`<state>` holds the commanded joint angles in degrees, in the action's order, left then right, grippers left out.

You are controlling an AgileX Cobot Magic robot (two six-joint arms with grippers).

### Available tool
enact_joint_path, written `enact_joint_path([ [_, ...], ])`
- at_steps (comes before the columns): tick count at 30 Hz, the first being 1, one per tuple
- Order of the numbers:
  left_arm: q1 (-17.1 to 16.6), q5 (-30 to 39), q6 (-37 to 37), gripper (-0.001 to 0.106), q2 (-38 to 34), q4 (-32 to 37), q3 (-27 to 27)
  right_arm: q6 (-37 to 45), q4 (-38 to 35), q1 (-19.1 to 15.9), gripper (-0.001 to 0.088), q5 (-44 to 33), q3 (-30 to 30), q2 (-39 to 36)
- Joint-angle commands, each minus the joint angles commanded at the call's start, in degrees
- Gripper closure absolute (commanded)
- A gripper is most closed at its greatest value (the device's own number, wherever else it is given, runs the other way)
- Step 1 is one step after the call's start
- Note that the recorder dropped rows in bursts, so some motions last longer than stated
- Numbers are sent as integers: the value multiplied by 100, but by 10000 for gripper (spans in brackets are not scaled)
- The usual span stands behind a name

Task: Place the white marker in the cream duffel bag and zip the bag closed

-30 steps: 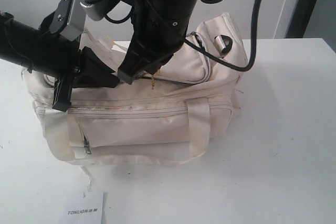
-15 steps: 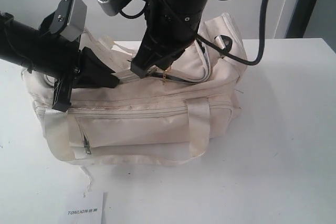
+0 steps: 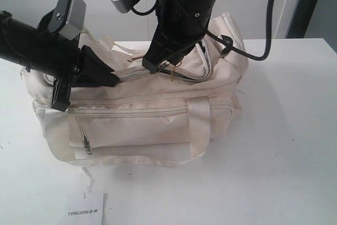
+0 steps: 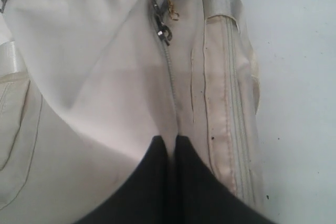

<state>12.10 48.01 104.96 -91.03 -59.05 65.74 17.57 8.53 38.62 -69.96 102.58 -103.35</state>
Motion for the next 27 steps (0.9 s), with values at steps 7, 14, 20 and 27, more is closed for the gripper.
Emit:
enact_joint_path([
  [7,0,0,-170,1050,49,149,0,0,0,-106,868,0,0,0],
  [14,0,-41,-237,1050,112,149,0,0,-71,-222,868,0,-158,0],
  [20,0,-51,-262,1050,147,149,0,0,-58,-443,868,0,-394,0],
  [27,0,-51,-272,1050,147,149,0,0,-58,-571,868,0,-394,110],
])
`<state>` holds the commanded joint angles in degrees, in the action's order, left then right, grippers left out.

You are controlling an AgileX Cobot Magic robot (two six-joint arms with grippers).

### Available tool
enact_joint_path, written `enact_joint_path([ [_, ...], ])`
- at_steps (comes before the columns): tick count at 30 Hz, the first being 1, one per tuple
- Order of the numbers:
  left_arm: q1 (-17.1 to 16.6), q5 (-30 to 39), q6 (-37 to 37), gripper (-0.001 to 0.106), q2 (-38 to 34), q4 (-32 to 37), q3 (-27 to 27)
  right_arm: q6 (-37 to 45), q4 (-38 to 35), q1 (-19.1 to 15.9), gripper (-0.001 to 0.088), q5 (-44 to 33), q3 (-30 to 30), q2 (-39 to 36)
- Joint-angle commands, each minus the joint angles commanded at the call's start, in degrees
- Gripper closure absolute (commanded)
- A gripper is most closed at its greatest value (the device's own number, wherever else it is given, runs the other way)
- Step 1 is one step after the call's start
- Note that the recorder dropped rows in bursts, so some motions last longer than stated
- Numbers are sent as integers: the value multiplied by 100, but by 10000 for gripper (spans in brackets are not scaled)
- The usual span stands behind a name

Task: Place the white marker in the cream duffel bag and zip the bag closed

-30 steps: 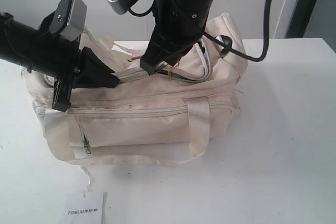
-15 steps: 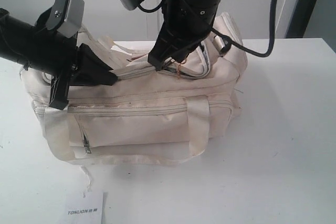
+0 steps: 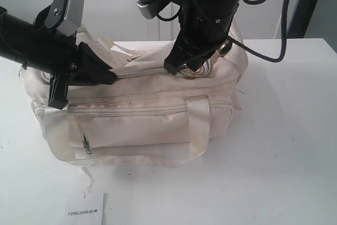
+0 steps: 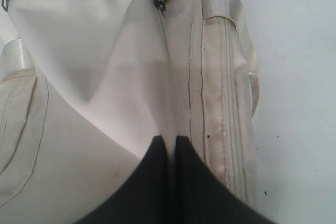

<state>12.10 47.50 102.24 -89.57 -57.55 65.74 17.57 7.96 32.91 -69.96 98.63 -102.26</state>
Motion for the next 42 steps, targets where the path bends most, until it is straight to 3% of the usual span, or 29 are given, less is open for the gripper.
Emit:
enact_joint_path([
  [16,0,0,-28,1050,0,0,0,0,-30,-41,868,0,0,486],
  [33,0,0,-93,1050,0,0,0,0,112,-41,868,0,-9,496],
  [42,0,0,-96,1050,22,0,0,0,90,-266,868,0,-9,496],
])
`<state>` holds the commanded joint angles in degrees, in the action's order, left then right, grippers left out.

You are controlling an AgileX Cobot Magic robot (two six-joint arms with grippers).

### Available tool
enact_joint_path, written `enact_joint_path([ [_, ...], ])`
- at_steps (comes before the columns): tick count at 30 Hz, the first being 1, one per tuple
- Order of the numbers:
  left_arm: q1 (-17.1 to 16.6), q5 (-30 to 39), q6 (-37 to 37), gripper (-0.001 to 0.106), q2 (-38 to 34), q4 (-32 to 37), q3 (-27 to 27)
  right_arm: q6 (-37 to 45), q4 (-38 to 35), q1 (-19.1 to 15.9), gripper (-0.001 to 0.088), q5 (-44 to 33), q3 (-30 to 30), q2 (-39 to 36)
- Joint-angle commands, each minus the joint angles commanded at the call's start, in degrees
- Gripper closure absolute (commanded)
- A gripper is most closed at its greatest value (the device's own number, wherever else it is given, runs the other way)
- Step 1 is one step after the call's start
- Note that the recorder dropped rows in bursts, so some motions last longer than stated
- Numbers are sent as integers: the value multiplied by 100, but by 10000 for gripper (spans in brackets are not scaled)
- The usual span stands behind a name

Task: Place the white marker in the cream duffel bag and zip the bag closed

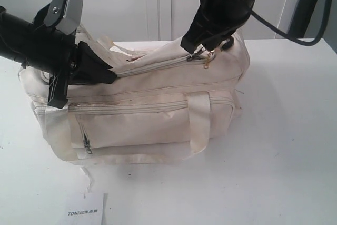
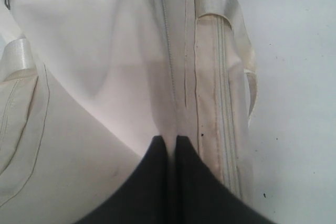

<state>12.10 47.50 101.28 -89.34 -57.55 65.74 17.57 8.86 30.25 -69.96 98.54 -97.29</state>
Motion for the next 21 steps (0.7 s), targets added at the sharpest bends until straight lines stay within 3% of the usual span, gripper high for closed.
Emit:
enact_joint_path([
  [21,0,11,0,1050,1,0,0,0,-4,-294,868,0,0,-10],
])
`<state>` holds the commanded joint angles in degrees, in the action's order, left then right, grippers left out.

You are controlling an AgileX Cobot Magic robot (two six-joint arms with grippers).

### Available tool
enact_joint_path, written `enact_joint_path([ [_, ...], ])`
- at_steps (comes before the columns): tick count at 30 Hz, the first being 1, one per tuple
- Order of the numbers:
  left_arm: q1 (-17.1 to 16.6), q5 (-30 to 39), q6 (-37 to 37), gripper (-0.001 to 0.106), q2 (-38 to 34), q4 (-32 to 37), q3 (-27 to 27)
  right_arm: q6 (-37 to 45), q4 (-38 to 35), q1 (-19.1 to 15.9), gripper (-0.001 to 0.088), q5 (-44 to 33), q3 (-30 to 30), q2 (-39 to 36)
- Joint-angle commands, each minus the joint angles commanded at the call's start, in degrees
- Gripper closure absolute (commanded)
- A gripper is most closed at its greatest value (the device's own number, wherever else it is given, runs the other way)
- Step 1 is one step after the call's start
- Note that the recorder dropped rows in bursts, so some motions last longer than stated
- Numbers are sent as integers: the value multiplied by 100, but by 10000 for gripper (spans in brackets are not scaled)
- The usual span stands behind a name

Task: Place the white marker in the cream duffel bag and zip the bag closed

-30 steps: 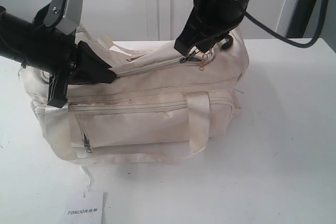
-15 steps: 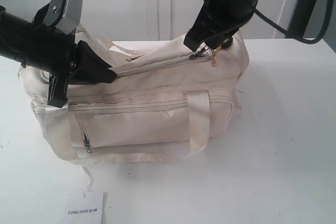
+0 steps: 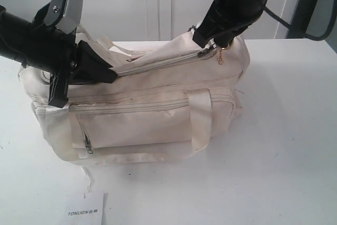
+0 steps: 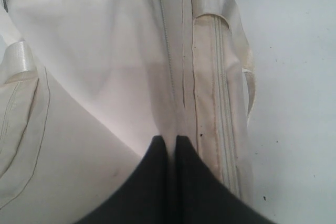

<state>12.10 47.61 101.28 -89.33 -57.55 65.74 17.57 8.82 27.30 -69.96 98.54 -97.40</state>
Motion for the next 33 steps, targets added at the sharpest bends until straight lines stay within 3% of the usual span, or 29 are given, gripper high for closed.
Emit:
enact_joint_path([
  [10,0,44,0,1047,0,22,0,0,41,-108,868,0,0,-10],
  [12,0,58,-111,903,0,22,0,131,-419,-108,868,0,0,-21],
  [14,0,58,-221,624,0,22,0,234,-687,-108,868,0,0,-75],
  [16,0,30,-941,393,64,-80,0,244,-716,-108,868,0,0,-169],
  [19,0,68,-1710,371,443,-498,107,363,-882,-108,868,0,0,-217],
  [21,20,203,-1690,371,611,-1438,107,363,-882,-142,868,0,0,-181],
  [22,92,299,-1503,371,610,-1931,107,363,-882,-176,868,0,0,-170],
  [24,295,153,-969,371,532,-2275,107,441,-882,-233,868,0,0,-157],
  [30,1486,-1332,-352,371,117,-2402,107,528,-882,-327,868,0,0,-157],
  [33,1969,-2393,-59,371,-127,-2604,107,526,-882,-327,868,0,0,-157],
])
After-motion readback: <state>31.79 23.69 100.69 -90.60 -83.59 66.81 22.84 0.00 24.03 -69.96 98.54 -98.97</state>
